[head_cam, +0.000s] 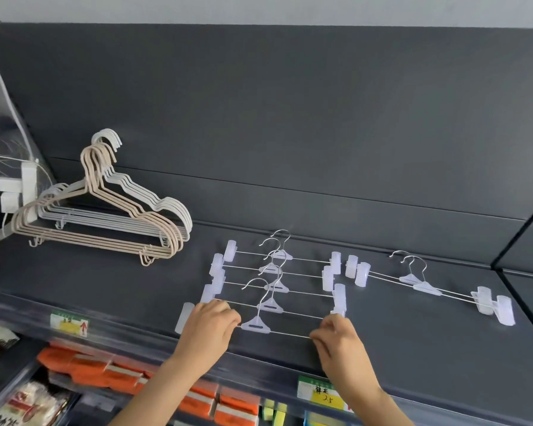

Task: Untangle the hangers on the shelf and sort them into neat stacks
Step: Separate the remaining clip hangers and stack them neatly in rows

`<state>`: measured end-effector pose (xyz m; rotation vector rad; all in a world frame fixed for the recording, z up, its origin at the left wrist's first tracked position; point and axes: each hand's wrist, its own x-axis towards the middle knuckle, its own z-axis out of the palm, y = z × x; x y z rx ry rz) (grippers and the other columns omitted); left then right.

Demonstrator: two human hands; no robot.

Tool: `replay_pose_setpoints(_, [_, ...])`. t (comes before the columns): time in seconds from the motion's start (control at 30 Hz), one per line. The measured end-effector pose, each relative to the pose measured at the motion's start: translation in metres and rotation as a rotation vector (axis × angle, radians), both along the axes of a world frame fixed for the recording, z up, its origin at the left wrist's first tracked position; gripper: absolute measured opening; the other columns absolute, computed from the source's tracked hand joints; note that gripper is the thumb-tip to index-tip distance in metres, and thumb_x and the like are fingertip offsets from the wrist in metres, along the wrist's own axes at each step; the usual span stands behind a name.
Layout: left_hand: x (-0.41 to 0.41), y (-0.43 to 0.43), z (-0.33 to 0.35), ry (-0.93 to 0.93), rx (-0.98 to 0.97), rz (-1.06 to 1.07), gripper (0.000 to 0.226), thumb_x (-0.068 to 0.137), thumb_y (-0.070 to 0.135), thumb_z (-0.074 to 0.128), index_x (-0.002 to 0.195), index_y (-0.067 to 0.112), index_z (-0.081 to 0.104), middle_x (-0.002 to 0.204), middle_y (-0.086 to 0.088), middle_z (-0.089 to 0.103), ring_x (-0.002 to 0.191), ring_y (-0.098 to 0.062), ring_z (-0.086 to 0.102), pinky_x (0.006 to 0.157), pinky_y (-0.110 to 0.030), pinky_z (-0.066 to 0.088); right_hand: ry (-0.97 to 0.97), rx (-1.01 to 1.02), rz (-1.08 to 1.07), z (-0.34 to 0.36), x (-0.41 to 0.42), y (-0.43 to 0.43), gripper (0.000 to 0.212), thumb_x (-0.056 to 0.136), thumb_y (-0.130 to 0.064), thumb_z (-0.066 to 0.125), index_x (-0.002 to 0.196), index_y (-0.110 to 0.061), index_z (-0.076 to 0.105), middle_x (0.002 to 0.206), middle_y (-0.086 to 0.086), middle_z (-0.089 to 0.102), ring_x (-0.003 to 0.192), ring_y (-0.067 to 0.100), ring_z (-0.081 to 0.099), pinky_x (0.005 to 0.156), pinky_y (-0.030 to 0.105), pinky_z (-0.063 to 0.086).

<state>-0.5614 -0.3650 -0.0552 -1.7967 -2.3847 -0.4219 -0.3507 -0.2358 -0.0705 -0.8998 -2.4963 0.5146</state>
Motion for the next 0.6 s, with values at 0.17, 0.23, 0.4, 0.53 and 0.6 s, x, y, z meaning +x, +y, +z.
replay_pose_setpoints(0.17, [0.002, 0.008, -0.011, -0.046, 0.022, 0.033, 0.03, 0.055, 0.008, 0.086, 0.063, 0.028, 0.065, 0.063, 0.016, 0.06, 0.056, -0.005, 0.059, 0.054, -0.019, 0.047, -0.068, -0.007, -0.062, -0.001, 0.002, 0.0, 0.024, 0.055, -0.005, 0.084, 0.06, -0.023, 0.069, 0.08, 0.0, 0.06, 0.066, 0.02, 0.058, 0.044, 0.016, 0.039])
replay_pose_setpoints(0.23, [0.005, 0.01, -0.013, -0.065, 0.037, 0.043, 0.03, 0.055, 0.006, 0.085, 0.066, 0.028, 0.068, 0.065, 0.015, 0.063, 0.058, -0.005, 0.061, 0.056, -0.022, 0.05, -0.062, 0.01, -0.06, -0.002, 0.006, 0.0, 0.026, 0.053, -0.01, 0.085, 0.067, -0.026, 0.07, 0.084, -0.001, 0.062, 0.07, 0.019, 0.06, 0.048, 0.018, 0.044])
replay_pose_setpoints(0.4, [0.023, 0.033, -0.002, -0.081, 0.21, 0.061, 0.02, 0.066, 0.0, 0.07, 0.076, 0.017, 0.071, 0.07, 0.008, 0.065, 0.064, -0.014, 0.064, 0.056, -0.031, 0.054, 0.063, -0.029, -0.083, 0.015, 0.033, 0.019, 0.033, 0.081, -0.023, 0.065, 0.114, -0.022, 0.063, 0.114, -0.004, 0.057, 0.106, 0.013, 0.049, 0.083, 0.019, 0.044])
replay_pose_setpoints(0.53, [0.056, 0.077, 0.013, -0.091, 0.273, -0.044, 0.025, 0.077, 0.017, 0.046, 0.077, 0.016, 0.071, 0.073, 0.007, 0.066, 0.066, -0.014, 0.064, 0.06, -0.03, 0.054, 0.081, -0.014, -0.27, 0.031, 0.08, 0.069, 0.025, 0.081, -0.008, 0.064, 0.107, -0.012, 0.067, 0.108, 0.004, 0.062, 0.101, 0.024, 0.054, 0.083, 0.024, 0.041])
replay_pose_setpoints(0.6, [0.079, 0.101, 0.017, -0.098, 0.262, -0.106, 0.016, 0.073, 0.009, 0.058, 0.075, 0.017, 0.072, 0.072, 0.007, 0.067, 0.066, -0.012, 0.065, 0.061, -0.029, 0.054, 0.022, -0.043, -0.365, 0.037, 0.108, 0.098, 0.026, 0.085, -0.007, 0.059, 0.109, -0.009, 0.065, 0.11, 0.006, 0.061, 0.103, 0.027, 0.051, 0.084, 0.028, 0.042])
